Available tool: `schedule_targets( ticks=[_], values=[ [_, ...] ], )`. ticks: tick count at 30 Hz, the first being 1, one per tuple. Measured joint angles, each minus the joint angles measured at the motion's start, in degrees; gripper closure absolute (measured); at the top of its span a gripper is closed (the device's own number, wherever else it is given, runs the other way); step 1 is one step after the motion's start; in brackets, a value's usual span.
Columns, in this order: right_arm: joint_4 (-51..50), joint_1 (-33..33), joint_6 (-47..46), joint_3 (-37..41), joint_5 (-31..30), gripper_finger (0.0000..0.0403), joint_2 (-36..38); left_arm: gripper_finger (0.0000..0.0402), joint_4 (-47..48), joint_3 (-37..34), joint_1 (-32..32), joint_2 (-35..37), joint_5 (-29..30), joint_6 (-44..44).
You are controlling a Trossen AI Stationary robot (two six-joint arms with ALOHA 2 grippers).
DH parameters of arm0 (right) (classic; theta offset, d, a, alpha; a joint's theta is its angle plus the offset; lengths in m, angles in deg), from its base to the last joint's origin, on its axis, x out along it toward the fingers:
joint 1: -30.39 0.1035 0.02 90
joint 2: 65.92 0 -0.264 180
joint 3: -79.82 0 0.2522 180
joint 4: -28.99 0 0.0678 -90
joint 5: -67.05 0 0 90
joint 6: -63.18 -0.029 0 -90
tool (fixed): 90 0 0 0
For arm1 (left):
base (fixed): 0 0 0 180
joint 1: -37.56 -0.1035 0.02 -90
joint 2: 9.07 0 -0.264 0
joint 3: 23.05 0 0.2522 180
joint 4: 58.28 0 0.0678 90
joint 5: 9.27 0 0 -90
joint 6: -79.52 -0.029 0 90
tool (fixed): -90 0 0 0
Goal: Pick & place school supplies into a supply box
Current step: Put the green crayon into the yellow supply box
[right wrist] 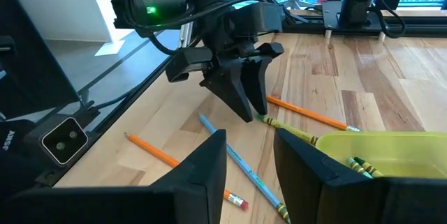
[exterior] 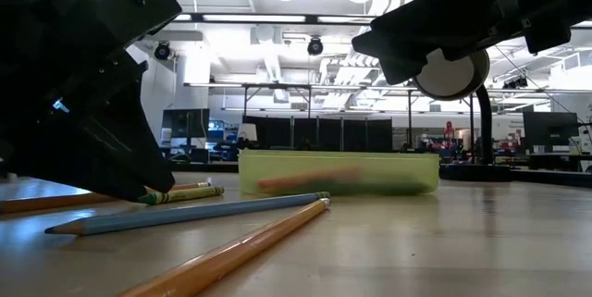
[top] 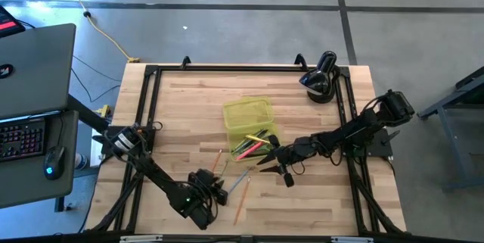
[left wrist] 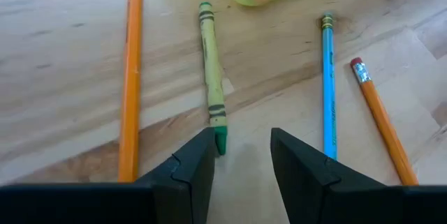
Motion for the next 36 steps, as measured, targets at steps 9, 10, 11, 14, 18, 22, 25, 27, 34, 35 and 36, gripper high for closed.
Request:
schedule_targets(
  ticks=[9,10,11,14,18,22,25,27,34,35,36],
  values=[
    [0.02,0.0,0.0,0.0,0.0,0.0304,0.0,0.0229,-1.01,0.09,-4.77,-0.86,-0.35,-8.69],
    [-0.03,0.0,0.0,0.0,0.0,0.0304,0.0,0.0229,-1.19,0.09,-5.18,-0.85,-0.71,-9.14],
    [-0.04,0.0,0.0,0.0,0.01,0.0304,0.0,0.0229,-1.4,0.16,-5.74,-1.2,-1.59,-9.17],
    [-0.25,0.04,0.0,0.0,0.67,0.0304,0.02,0.0229,-2.25,0.28,-6.6,-2.94,-1.91,-9.05],
    [-0.49,0.04,0.0,0.0,0.87,0.0304,0.02,0.0229,-2.84,0.35,-6.71,-4.91,-0.8,-6.02],
    [-0.64,0.04,0.0,0.0,0.86,0.0304,0.02,0.0229,-2.74,0.35,-6.76,-5.26,-0.98,-4.54],
    [-0.66,0.04,0.0,0.0,0.85,0.0304,0.02,0.0229,-2.94,0.29,-6.76,-5.43,0.25,-5.5],
    [-0.64,0.04,0.0,0.0,0.85,0.0304,0.02,0.0229,-3.16,0.22,-6.76,-5.44,0.46,-7.81],
    [-0.64,0.04,0.02,0.0,0.85,0.0304,0.02,0.023,-3.43,0.15,-6.81,-5.44,-0.17,-10.18],
    [-0.64,0.04,0.02,0.0,0.85,0.0304,0.02,0.0231,-3.49,0.13,-6.84,-5.44,-0.11,-10.18],
    [-0.64,0.04,0.02,0.0,0.85,0.0304,0.02,0.0234,-3.51,0.11,-6.85,-5.56,0.01,-10.25]
  ],
)
